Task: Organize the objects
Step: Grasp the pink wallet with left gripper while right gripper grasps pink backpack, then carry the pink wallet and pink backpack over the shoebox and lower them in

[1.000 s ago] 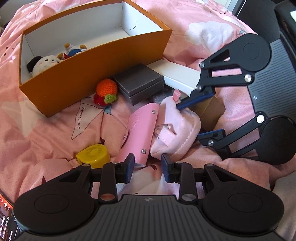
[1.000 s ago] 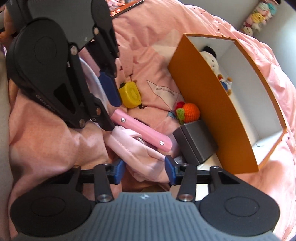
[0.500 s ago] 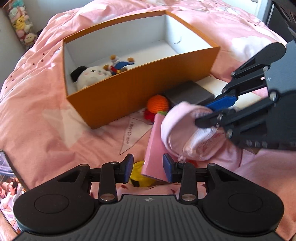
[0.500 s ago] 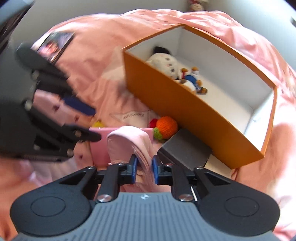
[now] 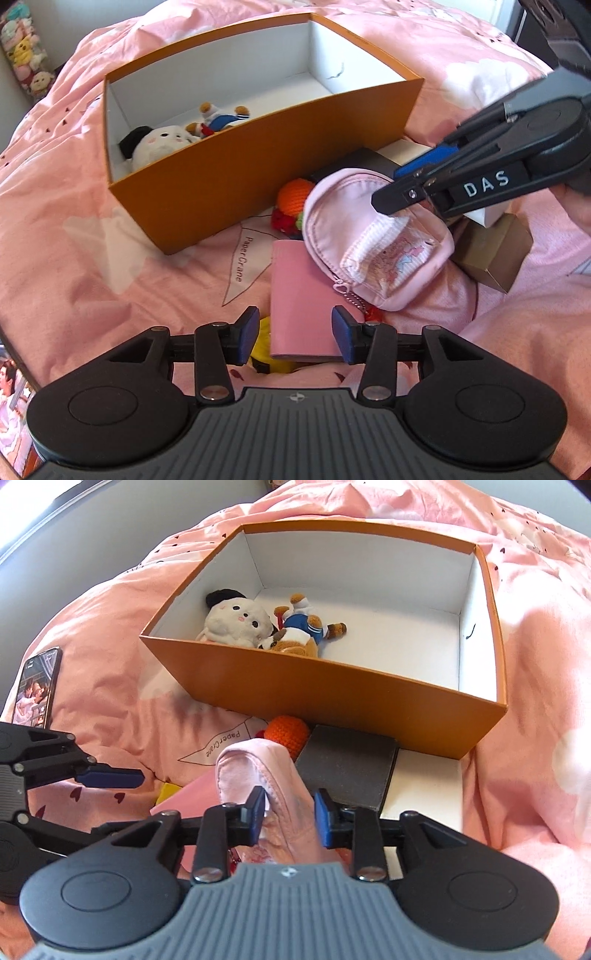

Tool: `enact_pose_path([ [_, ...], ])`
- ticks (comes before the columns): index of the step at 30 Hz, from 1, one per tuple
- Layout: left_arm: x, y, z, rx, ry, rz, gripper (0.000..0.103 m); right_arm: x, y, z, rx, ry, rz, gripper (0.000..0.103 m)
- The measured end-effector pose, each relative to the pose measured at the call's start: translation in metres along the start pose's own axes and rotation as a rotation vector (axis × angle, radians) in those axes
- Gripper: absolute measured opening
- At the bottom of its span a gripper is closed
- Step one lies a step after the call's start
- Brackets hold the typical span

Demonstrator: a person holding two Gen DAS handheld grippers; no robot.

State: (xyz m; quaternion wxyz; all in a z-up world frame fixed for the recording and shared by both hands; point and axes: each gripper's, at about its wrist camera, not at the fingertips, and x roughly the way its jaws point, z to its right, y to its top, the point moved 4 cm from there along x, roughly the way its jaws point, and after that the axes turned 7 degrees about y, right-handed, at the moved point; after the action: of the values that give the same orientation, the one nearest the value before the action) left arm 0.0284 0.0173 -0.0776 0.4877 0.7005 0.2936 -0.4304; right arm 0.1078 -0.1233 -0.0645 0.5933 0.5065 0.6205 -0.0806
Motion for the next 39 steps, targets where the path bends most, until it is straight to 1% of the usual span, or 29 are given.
enact_pose_path([
  [2,0.003,0.0,0.004,0.025,-0.007,0.0,0.058,-0.004,-0.001,-0.001,-0.034,-0.004,0.008,0.039],
  [4,0.007,0.001,0.007,0.049,0.0,0.0,0.063,-0.007,-0.003,-0.001,-0.067,0.0,0.004,0.041],
  [5,0.011,0.001,0.008,0.057,0.005,-0.012,0.066,-0.008,-0.003,-0.001,-0.082,0.004,-0.001,0.042],
  [7,0.02,0.003,0.005,0.031,0.01,-0.031,0.066,-0.008,-0.005,-0.002,-0.108,0.018,-0.015,0.044],
  [12,0.041,0.009,-0.012,-0.084,-0.053,-0.078,0.066,0.004,-0.008,-0.001,-0.151,0.042,-0.055,0.045],
  [14,0.049,0.011,-0.016,-0.108,-0.067,-0.098,0.066,0.009,-0.007,-0.001,-0.152,0.064,-0.063,0.044],
  [17,0.062,0.012,-0.019,-0.145,-0.108,-0.137,0.066,0.016,-0.006,-0.002,-0.161,0.079,-0.069,0.046],
  [19,0.067,0.012,-0.021,-0.164,-0.137,-0.156,0.065,0.018,-0.005,-0.002,-0.167,0.082,-0.072,0.043],
  [20,0.068,0.012,-0.022,-0.174,-0.15,-0.163,0.063,0.019,-0.005,-0.002,-0.169,0.081,-0.073,0.041],
  [21,0.07,0.011,-0.022,-0.183,-0.167,-0.168,0.057,0.02,-0.005,-0.002,-0.17,0.079,-0.074,0.04],
  [23,0.072,0.01,-0.023,-0.205,-0.195,-0.177,0.051,0.022,-0.007,0.0,-0.162,0.077,-0.074,0.034],
  [25,0.072,0.009,-0.023,-0.214,-0.194,-0.177,0.05,0.024,-0.008,0.0,-0.148,0.072,-0.072,0.03],
  [27,0.067,0.007,-0.024,-0.234,-0.187,-0.17,0.041,0.023,-0.008,-0.002,-0.157,0.059,-0.069,0.028],
  [28,0.065,0.007,-0.025,-0.249,-0.189,-0.169,0.038,0.022,-0.008,-0.004,-0.159,0.054,-0.068,0.026],
  [30,0.057,0.005,-0.027,-0.274,-0.2,-0.157,0.03,0.015,-0.007,-0.006,-0.15,0.058,-0.054,0.025],
  [32,0.049,0.003,-0.028,-0.291,-0.206,-0.14,0.027,0.006,-0.007,-0.007,-0.14,0.063,-0.036,0.024],
  [33,0.047,0.007,-0.031,-0.293,-0.202,-0.129,0.025,0.001,-0.006,-0.007,-0.132,0.064,-0.025,0.024],
  [36,0.033,0.006,-0.028,-0.283,-0.185,-0.089,0.021,-0.015,-0.002,-0.008,-0.109,0.066,0.016,0.023],
  [39,0.019,0.008,-0.032,-0.292,-0.172,-0.055,0.019,-0.031,0.003,-0.006,-0.082,0.06,0.063,0.023],
])
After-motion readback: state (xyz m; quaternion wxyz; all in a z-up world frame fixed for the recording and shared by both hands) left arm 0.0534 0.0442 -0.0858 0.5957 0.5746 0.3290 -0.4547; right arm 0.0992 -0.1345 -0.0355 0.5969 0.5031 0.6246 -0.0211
